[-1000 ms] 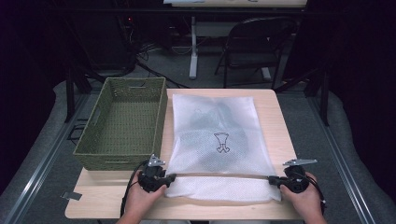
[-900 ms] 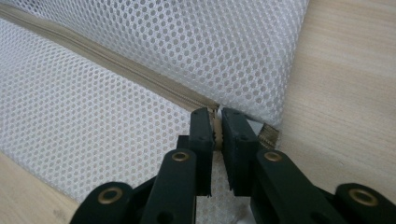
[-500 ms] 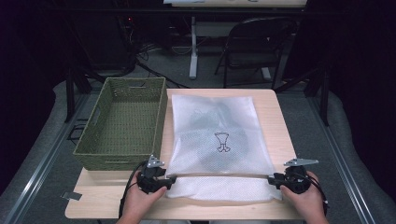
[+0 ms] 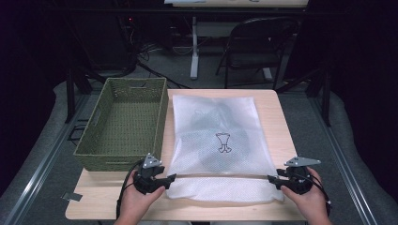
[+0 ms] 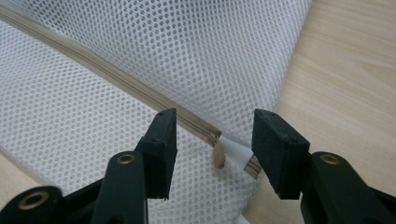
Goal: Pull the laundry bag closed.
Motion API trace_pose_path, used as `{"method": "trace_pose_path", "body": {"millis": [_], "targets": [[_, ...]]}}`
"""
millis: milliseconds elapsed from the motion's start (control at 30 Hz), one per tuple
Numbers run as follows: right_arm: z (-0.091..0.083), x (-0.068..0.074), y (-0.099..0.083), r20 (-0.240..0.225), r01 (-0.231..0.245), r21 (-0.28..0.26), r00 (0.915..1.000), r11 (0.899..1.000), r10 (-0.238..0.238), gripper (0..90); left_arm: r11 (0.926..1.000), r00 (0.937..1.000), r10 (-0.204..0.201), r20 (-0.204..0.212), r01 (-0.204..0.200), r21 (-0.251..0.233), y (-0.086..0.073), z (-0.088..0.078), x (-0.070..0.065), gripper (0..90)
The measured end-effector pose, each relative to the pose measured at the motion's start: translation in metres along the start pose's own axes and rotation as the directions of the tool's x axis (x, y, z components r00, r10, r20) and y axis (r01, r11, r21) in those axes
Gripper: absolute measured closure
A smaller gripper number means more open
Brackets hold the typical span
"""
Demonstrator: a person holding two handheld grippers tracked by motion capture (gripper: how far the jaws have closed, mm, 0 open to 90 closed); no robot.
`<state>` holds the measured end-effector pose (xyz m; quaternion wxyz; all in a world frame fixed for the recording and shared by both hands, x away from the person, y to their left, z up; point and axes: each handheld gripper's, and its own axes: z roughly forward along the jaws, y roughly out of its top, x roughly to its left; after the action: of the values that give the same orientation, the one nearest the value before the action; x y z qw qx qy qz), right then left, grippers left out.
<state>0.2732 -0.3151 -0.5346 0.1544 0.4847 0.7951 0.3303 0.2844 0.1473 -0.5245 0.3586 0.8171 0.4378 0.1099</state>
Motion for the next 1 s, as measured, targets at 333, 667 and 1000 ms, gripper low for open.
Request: {"method": "trace_pose_path", "body": {"millis": [333, 667, 1000], "targets": [[-0.001, 0.024, 0.018, -0.021, 0.083, -0.020, 0.9963, 0.996, -0.083, 48.4, 0.9996, 1.0000, 0.005, -0.005, -0.005, -0.027, 0.004, -0.009, 0.000, 44.3], [0.009, 0.059, 0.045, -0.072, 0.181, -0.036, 0.9805, 0.983, -0.183, 47.1, 0.9993, 0.9999, 0.012, -0.011, -0.013, -0.035, 0.005, -0.013, 0.001, 44.3], [0.033, 0.093, 0.060, -0.138, 0.257, -0.013, 0.9568, 0.966, -0.256, 47.2, 0.9994, 0.9996, 0.026, -0.007, -0.026, -0.023, 0.004, -0.010, -0.002, 44.4]]}}
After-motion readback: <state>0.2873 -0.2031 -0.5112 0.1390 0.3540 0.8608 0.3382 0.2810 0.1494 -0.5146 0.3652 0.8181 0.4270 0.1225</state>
